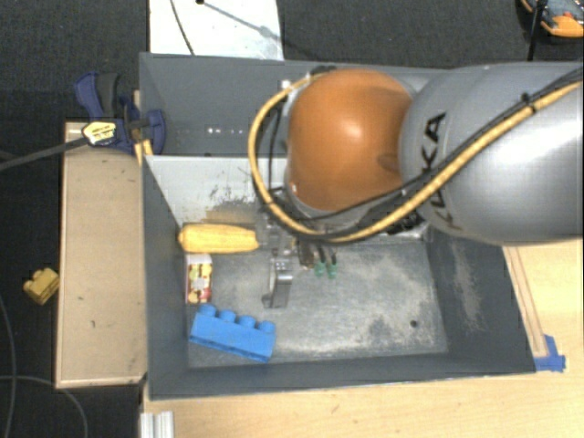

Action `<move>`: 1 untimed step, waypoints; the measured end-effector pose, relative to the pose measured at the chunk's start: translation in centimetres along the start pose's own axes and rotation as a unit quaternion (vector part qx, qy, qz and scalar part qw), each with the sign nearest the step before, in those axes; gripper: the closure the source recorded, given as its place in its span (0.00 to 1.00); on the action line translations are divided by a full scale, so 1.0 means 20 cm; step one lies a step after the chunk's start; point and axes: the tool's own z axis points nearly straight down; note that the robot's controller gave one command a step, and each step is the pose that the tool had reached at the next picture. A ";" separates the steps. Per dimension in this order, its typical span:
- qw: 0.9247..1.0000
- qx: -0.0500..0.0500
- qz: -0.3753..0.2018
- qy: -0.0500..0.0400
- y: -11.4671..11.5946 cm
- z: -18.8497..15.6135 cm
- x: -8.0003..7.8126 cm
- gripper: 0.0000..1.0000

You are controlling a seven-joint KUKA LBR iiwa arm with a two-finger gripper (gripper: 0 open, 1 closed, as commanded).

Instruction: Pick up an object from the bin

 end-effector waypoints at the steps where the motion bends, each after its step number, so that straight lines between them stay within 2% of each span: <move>1: 1.000 -0.001 -0.030 -0.002 0.11 0.36 0.07 0.00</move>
Offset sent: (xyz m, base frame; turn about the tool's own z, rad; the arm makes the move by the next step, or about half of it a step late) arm -0.0317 0.0534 -0.0873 0.0854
